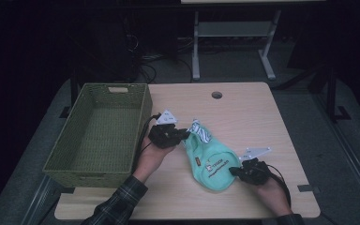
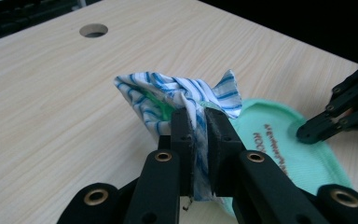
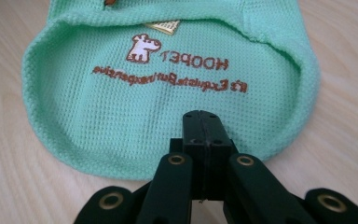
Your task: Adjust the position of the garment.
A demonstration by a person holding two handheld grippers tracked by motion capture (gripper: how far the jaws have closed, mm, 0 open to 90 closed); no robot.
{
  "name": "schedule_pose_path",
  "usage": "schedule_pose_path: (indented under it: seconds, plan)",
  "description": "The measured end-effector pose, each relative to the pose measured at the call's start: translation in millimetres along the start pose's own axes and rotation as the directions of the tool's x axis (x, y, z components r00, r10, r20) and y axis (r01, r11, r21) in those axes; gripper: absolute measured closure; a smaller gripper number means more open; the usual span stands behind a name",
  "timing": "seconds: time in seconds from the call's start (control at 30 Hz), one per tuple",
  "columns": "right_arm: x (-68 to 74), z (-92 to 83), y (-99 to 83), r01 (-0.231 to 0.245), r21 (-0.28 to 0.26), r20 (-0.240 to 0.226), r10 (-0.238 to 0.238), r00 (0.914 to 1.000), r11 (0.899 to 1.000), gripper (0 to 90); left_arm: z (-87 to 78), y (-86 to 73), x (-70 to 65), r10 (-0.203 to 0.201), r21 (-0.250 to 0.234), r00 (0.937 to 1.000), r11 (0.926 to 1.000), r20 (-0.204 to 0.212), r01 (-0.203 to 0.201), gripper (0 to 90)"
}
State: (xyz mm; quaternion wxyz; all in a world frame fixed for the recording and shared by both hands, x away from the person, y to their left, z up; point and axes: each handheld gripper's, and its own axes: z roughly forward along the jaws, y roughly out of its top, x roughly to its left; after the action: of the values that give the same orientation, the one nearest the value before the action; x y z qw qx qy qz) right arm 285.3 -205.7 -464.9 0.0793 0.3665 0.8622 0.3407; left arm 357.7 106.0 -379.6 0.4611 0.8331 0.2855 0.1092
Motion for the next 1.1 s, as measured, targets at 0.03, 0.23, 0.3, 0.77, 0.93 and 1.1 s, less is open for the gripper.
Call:
schedule_pose_path:
  seconds: [0.03,0.23,0.3,0.77,0.93,1.1]
  plan:
    - [0.6,2.7,3.0,0.002,-0.001,0.0,-0.002,1.0,1.0,89.8,-1.1,0.8,-0.4,0.002,0.001,1.0,1.0,0.0,-0.002,82.1]
    - [5.6,15.6,16.9,0.03,-0.003,-0.002,-0.03,0.9995,1.0,89.9,-5.8,6.6,-6.8,0.014,-0.018,0.9995,0.9997,0.029,-0.014,82.1]
    - [7.1,19.0,19.8,0.034,-0.01,0.0,-0.034,0.9994,0.999,89.8,-6.7,7.6,-9.0,0.019,-0.023,0.9989,0.9996,0.043,-0.018,82.1]
    - [-1.7,8.6,16.1,0.004,-0.035,0.028,-0.003,0.9996,0.999,89.8,7.0,6.5,-35.9,0.095,0.004,0.9815,0.9953,0.166,-0.097,82.0]
    - [-3.5,-6.6,4.4,-0.01,-0.029,0.025,0.01,0.9996,1.0,89.8,6.3,5.4,-33.8,0.098,0.005,0.9813,0.995,0.166,-0.1,82.0]
    - [-0.3,-7.4,-4.3,-0.005,-0.003,0.007,0.005,1.0,1.0,89.8,6.0,4.3,-34.8,0.102,0.0,0.9777,0.9946,0.183,-0.104,82.0]
